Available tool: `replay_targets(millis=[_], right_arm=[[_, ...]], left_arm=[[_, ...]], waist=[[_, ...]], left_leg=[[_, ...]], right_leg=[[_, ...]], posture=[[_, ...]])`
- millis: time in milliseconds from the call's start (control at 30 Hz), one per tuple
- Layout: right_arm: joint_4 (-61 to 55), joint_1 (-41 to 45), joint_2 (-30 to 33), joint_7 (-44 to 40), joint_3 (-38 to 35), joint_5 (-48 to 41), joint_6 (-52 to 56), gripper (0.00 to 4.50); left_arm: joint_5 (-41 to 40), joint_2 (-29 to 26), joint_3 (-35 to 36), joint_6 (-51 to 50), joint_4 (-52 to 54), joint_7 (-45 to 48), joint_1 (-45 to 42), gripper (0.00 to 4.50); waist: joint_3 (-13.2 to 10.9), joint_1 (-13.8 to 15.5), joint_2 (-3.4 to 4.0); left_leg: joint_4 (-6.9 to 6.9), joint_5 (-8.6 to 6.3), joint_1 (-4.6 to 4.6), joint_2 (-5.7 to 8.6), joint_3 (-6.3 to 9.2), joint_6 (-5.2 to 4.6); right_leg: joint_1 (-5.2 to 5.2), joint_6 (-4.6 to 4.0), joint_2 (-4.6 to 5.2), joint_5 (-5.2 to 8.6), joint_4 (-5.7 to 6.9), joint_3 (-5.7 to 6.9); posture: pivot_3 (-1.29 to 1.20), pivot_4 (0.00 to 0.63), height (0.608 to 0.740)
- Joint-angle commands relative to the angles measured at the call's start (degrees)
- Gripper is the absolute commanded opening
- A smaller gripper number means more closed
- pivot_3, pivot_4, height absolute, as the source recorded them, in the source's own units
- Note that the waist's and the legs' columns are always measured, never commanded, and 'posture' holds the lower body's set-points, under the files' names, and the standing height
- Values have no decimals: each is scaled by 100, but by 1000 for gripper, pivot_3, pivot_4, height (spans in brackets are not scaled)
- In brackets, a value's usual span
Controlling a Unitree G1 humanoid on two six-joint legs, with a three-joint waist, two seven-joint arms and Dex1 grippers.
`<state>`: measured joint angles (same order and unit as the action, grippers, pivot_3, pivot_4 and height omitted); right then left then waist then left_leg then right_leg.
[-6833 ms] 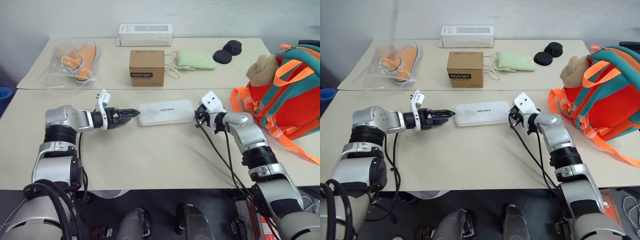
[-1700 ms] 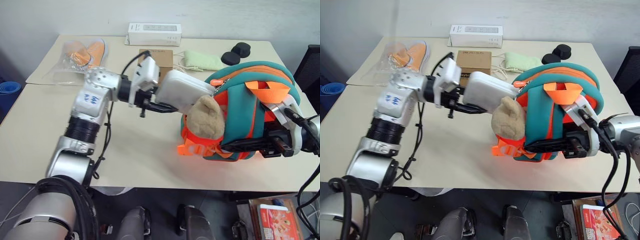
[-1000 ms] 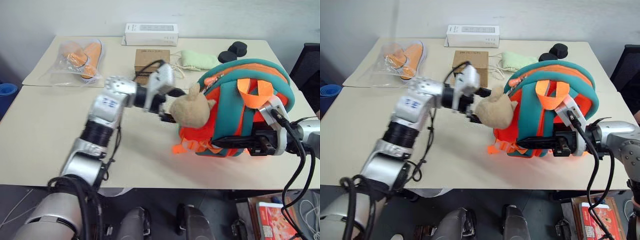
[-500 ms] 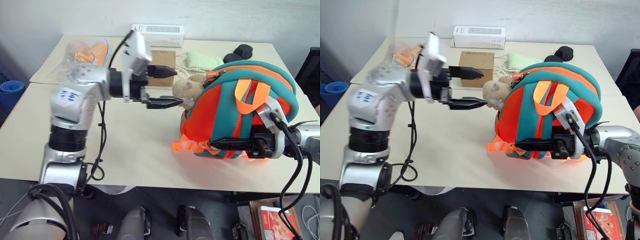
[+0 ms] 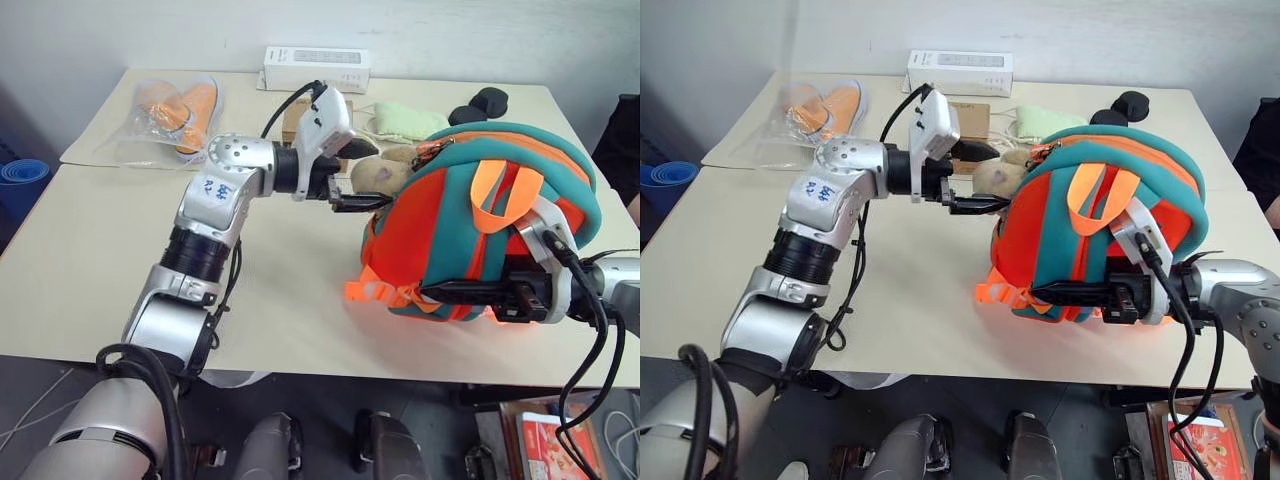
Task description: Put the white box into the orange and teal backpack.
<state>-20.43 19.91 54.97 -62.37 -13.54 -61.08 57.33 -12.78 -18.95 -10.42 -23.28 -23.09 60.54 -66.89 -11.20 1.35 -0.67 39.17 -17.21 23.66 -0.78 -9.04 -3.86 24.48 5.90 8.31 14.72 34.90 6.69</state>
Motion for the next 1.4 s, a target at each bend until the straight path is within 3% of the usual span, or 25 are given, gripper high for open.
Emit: replay_targets(millis=[33, 167, 300, 400, 500, 733, 967, 1067, 1200, 1233, 1400], right_arm=[[-36, 94, -31, 88, -60, 117, -192, 14], [-46, -25, -20, 63, -133, 185, -259, 14], [-202, -284, -7, 41, -256, 117, -245, 14], [-332, -543, -78, 98, -291, 93, -286, 14], [-385, -673, -148, 194, -342, 39, -317, 14], [-260, -749, -288, 395, -410, 107, -470, 14], [-216, -831, -345, 381, -442, 141, -550, 14], [-170, -669, -359, 451, -425, 155, -595, 14], [-27, -487, -300, 592, -357, 490, -738, 14], [22, -480, -250, 568, -354, 551, -739, 14], [506, -674, 221, 109, -742, 659, -641, 1702]], left_arm=[[34, -148, -116, 26, 93, 376, -28, 3281], [45, -393, -141, 70, 208, 647, 96, 2055], [155, -740, 21, 306, -49, 673, -108, 1258], [183, -1058, 181, 379, -442, 757, -482, 912], [230, -1293, 135, 469, -547, 1010, -552, 912], [1232, -1868, -677, 2212, -219, 1364, 750, 912], [2005, -903, -1130, 3188, -1045, 239, 1079, 912], [2093, -481, -1135, 3193, -1237, -65, 1058, 912], [1933, -414, -967, 2735, -1027, 56, 1184, 912], [1797, -457, -871, 2512, -861, 153, 1258, 1216], [906, -1027, -189, 985, 464, 705, 1910, 2738]], waist=[[0, -17, 0], [0, -25, 0], [0, -19, 0], [0, -21, 0], [0, -26, 0], [3, -120, 4], [1, -46, 1], [2, 2, 2], [3, 6, 2], [3, 4, 2], [3, -18, 2]], left_leg=[[0, 0, 0, -1, 0, 1], [0, 0, 0, -3, -2, 1], [0, 0, 0, -4, -2, 1], [0, 0, 2, -4, 0, 1], [0, 0, 2, -4, -2, 1], [-8, -1, -12, -7, -11, 6], [-2, -4, -3, 1, -8, -5], [-2, -5, -6, 1, -8, -6], [-1, -5, -11, 1, -5, -7], [-1, -5, -11, 1, -6, -7], [-1, -5, -6, 0, -6, -6]], right_leg=[[0, 0, -1, 0, 1, -1], [3, 0, -7, 0, 2, -2], [3, 0, -4, 0, 1, -2], [4, 0, -6, 0, 0, 0], [5, 0, -7, 0, 1, -2], [3, -4, -6, 2, 8, -4], [4, -3, 9, 1, 5, -2], [2, -2, 11, 1, 6, -2], [-2, -2, 13, 1, 11, 1], [-2, -2, 13, 1, 11, 1], [0, -2, 9, 1, 10, 2]], posture=[[0, 150, 740], [0, 150, 740], [0, 150, 740], [0, 150, 740], [0, 150, 740], [0, 150, 740], [0, 150, 740], [0, 150, 740], [0, 150, 740], [0, 150, 740], [0, 150, 740]])
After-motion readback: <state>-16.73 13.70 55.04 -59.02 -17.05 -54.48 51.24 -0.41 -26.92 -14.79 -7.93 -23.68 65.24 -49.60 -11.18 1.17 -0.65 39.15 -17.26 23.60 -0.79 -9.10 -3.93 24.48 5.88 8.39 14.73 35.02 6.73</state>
